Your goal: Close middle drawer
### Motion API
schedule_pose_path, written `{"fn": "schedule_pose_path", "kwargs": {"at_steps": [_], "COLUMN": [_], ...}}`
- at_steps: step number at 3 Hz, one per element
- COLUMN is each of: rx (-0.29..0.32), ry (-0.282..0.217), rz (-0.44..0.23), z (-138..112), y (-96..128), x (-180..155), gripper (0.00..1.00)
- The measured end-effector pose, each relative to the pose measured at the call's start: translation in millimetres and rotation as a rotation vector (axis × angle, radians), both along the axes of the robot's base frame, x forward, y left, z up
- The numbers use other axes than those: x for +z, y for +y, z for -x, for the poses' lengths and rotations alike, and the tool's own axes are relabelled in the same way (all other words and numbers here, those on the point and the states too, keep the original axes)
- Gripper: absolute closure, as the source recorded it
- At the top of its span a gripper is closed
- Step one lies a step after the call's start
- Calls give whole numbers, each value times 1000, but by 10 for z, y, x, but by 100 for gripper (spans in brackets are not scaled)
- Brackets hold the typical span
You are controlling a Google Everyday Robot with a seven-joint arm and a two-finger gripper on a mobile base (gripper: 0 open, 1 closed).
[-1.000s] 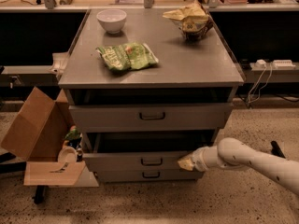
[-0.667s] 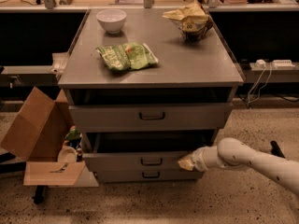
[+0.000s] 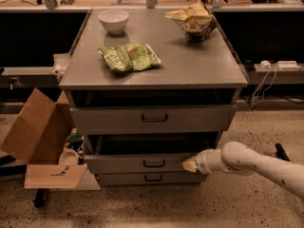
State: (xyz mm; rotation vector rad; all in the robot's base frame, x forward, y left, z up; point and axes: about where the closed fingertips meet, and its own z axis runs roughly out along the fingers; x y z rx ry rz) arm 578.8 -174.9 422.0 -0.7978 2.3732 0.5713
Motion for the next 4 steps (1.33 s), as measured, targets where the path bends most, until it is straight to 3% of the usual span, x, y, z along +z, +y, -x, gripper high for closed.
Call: {"fn": "schedule_pose_path", "kwargs": {"at_steps": [4], "rx": [-135], "ry": [-8], "rz": [-25], "z": [-117], "y": [-177], "x": [1], "gripper": [100]}}
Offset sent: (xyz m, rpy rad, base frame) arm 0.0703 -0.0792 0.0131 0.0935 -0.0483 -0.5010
